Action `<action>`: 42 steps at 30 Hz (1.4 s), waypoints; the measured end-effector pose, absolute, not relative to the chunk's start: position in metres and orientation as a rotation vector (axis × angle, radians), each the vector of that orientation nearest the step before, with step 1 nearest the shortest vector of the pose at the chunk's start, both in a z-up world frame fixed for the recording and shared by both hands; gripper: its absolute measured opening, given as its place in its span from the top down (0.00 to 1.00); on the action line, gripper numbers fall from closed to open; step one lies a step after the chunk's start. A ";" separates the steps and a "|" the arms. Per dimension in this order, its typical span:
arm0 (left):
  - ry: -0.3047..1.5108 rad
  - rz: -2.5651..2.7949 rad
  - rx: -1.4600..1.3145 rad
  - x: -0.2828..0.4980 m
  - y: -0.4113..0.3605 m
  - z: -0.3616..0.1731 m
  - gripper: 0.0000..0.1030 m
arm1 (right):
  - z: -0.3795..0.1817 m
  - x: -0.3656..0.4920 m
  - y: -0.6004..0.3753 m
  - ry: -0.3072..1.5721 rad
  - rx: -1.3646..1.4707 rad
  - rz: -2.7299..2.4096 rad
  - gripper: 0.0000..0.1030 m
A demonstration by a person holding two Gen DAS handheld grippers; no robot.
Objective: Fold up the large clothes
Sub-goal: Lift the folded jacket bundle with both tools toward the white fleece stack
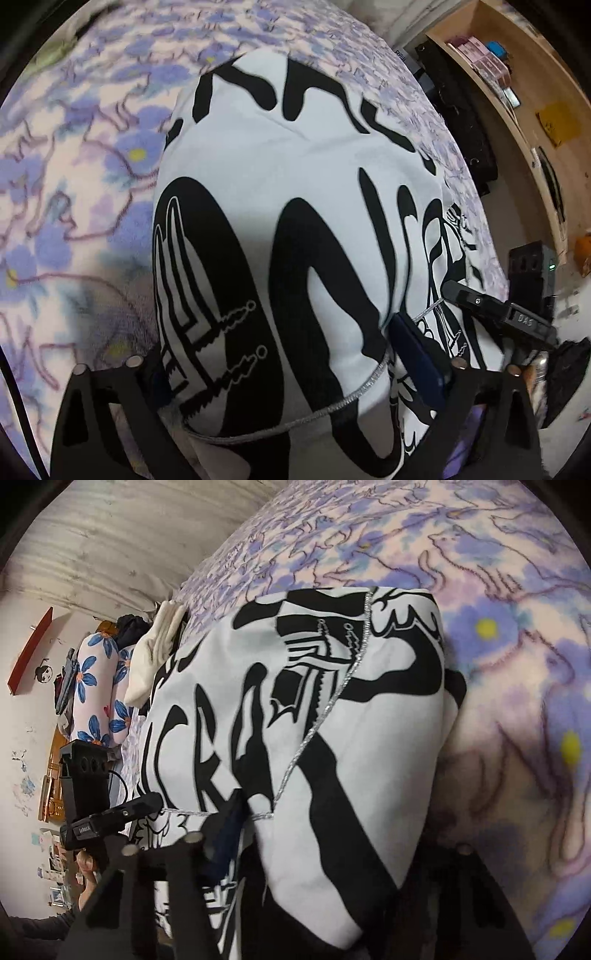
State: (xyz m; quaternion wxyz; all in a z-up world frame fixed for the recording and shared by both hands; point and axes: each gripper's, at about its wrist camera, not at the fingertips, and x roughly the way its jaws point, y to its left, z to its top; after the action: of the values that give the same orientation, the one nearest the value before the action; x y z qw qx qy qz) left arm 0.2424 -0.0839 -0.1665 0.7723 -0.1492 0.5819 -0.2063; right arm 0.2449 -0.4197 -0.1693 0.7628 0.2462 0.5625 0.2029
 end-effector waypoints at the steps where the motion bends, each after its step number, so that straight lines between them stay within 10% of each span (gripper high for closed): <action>1: 1.239 -0.437 -0.295 0.239 -0.089 -0.159 0.17 | -0.162 0.241 -0.417 1.207 0.524 0.432 0.58; 7: 1.119 -0.416 -0.140 0.218 -0.113 -0.119 0.38 | -0.121 0.224 -0.388 1.121 0.422 0.393 0.73; 25: 0.936 -0.319 -0.049 0.162 0.049 -0.003 0.40 | -0.025 0.196 -0.221 0.998 0.285 0.562 0.76; 42: 0.776 -0.130 0.043 0.287 0.159 0.010 0.40 | 0.011 0.481 0.030 0.842 0.390 0.774 0.76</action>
State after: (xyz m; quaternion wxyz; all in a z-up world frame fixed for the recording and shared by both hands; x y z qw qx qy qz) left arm 0.2872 0.1588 0.0100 0.9233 0.0210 0.3781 -0.0635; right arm 0.4808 0.0297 0.0109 0.8230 0.1833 0.3959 0.3637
